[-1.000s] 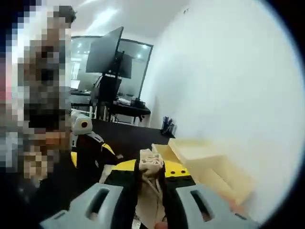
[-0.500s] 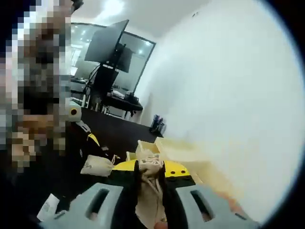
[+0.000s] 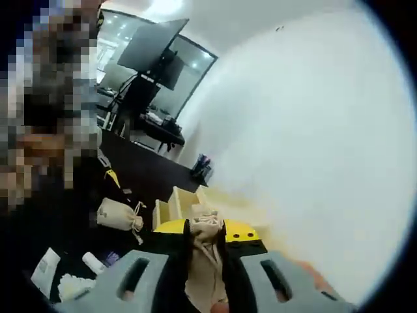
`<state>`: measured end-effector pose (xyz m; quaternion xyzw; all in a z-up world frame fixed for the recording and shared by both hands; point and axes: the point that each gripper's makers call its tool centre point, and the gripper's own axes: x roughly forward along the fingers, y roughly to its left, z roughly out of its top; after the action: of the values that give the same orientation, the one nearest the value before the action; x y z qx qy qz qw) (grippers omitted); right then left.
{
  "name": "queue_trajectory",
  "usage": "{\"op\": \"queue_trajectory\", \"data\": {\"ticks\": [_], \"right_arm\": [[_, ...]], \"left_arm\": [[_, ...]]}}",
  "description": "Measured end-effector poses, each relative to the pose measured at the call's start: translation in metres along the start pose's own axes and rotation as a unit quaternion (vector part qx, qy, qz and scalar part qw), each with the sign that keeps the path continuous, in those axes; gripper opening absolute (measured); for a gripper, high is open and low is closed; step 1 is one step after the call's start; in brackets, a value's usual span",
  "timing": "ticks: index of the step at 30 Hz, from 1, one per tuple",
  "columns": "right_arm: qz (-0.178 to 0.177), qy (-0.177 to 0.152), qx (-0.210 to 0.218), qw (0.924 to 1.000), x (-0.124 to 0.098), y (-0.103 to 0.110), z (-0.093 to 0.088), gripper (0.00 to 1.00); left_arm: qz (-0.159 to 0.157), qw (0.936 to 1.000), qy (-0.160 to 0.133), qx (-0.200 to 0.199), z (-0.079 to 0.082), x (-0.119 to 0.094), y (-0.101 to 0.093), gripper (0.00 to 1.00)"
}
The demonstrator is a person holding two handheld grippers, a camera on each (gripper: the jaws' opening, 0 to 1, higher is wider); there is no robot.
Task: Open the drawer, pick up the cosmetic bottles from the table one by one, place them into the drawer, release the gripper, close the drawer, and move the gripper away
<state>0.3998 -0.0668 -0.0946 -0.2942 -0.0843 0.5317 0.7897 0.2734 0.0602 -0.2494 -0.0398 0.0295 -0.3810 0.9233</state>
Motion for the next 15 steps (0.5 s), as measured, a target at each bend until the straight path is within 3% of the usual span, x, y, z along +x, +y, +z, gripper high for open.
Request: {"op": "queue_trajectory", "data": {"ticks": [9, 15], "right_arm": [[-0.013, 0.014, -0.033, 0.9993, 0.003, -0.009, 0.0, 0.15], [-0.019, 0.012, -0.044, 0.9988, 0.006, -0.018, 0.003, 0.15]], "left_arm": [[-0.003, 0.9996, -0.024, 0.012, 0.001, -0.005, -0.001, 0.77], [-0.001, 0.9998, -0.019, 0.011, -0.004, -0.005, -0.001, 0.77]]}}
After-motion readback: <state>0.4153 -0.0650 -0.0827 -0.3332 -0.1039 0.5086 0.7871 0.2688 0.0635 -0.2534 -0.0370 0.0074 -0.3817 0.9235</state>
